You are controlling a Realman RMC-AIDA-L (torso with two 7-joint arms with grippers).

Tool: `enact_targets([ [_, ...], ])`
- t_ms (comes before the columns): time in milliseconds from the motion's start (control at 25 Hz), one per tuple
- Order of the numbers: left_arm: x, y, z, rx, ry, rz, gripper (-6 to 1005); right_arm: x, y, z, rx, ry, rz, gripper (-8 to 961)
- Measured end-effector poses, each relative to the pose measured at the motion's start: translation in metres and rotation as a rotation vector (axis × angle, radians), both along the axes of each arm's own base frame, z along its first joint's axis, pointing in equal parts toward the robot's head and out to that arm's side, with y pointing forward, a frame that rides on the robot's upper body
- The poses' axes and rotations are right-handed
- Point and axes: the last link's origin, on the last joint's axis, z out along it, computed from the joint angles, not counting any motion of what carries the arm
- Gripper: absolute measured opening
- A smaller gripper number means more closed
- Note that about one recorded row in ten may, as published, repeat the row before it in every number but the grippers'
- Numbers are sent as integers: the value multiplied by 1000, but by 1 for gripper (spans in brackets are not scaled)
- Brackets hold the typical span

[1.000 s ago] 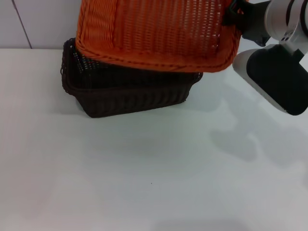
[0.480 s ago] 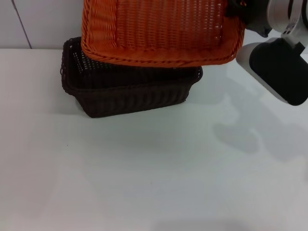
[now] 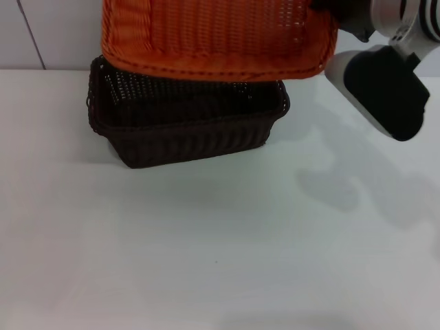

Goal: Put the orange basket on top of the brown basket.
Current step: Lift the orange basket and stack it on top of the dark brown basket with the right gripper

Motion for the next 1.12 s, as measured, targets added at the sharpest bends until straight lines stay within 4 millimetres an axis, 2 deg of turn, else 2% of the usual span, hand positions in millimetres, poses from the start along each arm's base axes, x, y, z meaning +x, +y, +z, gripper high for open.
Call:
enact_targets([
  [160, -1, 0, 0, -3, 2, 3, 757, -1, 3, -6, 2, 44, -1, 213],
  [240, 0, 1, 0, -5, 3, 2, 757, 1, 6, -15, -7, 55, -5, 216],
  [520, -2, 3, -2, -20, 8, 12, 756, 0, 6, -19, -8, 95, -19, 445],
  [680, -3, 4, -3, -31, 13, 19, 756, -2, 1, -17, -3, 117, -17, 517],
  [920, -2, 7, -3, -38, 13, 20, 755, 8, -13, -19, -4, 159, -42, 625],
  [1120, 0, 10, -3, -39, 13, 12, 755, 12, -18, -18, 0, 176, -40, 624],
])
